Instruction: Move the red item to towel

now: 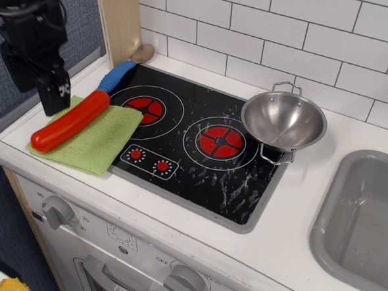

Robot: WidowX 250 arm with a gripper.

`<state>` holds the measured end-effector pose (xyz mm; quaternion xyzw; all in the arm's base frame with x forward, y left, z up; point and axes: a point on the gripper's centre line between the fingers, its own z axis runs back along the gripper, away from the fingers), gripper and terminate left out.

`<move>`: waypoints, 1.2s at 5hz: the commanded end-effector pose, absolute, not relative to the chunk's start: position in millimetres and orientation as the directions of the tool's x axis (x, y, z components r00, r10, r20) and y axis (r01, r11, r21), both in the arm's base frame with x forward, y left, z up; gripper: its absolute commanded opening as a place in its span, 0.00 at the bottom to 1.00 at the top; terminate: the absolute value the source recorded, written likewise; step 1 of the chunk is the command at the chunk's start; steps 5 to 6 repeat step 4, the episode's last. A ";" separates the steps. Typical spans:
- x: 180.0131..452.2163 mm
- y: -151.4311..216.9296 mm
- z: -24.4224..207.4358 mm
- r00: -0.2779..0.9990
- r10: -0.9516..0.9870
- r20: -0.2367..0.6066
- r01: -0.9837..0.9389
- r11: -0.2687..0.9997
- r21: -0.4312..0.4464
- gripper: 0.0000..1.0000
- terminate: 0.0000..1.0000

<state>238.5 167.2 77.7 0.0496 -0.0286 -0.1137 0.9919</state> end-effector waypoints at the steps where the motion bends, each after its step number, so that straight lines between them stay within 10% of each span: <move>1: 243.0 162.6 90.0 0.969 -0.240 0.065 0.229 0.963 0.140 1.00 0.00; 3: 243.0 162.6 90.0 0.969 -0.240 0.065 0.229 0.963 0.140 1.00 0.00; 4: 243.0 162.6 90.0 0.969 -0.240 0.065 0.229 0.963 0.140 1.00 1.00; 6: 243.0 162.6 90.0 0.969 -0.240 0.065 0.229 0.963 0.140 1.00 1.00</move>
